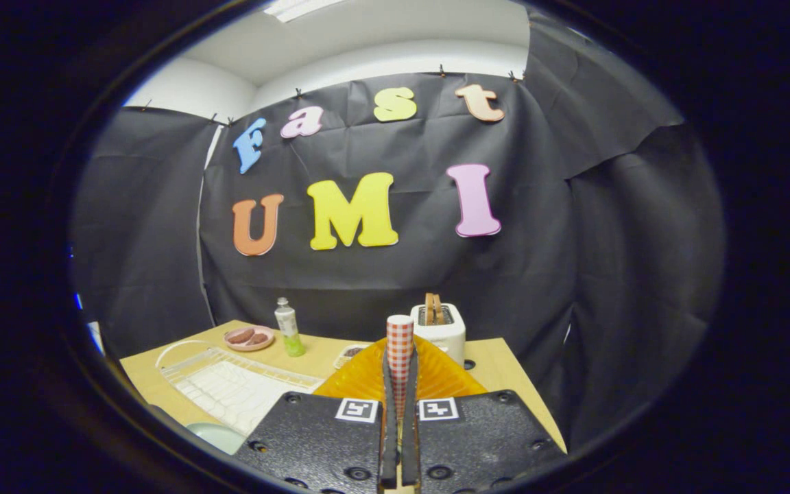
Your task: Take the plate from the dish rack, then take the spoon from the basket and place it into the plate.
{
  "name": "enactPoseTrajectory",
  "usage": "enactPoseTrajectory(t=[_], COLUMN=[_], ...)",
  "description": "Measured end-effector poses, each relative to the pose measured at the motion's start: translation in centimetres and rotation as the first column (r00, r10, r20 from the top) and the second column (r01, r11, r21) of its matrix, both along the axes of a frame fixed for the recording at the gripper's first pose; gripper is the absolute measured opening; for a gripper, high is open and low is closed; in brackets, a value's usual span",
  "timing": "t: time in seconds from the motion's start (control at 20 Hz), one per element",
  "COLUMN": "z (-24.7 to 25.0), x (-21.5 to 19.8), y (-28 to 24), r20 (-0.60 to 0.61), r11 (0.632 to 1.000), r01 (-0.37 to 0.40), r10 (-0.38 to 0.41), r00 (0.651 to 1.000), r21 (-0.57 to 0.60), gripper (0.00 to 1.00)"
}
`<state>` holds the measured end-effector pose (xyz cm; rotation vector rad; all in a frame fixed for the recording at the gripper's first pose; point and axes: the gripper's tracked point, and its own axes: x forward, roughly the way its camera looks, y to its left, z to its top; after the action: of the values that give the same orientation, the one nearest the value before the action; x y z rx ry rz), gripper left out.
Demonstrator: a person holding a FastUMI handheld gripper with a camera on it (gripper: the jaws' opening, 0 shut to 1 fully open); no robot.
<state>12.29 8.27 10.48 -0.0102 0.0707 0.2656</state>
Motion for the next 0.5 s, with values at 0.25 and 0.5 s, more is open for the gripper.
enactPoseTrajectory(t=[0.25,0.5], z=[-1.2,-3.5], x=[-4.9,-8.8], y=[5.4,12.1], r20=[0.027,0.042], r11=[0.999,0.99], r01=[-0.05,-0.139], r10=[0.05,0.139], r00=[0.998,0.989], r21=[0.004,-0.004], gripper=[0.08,0.08])
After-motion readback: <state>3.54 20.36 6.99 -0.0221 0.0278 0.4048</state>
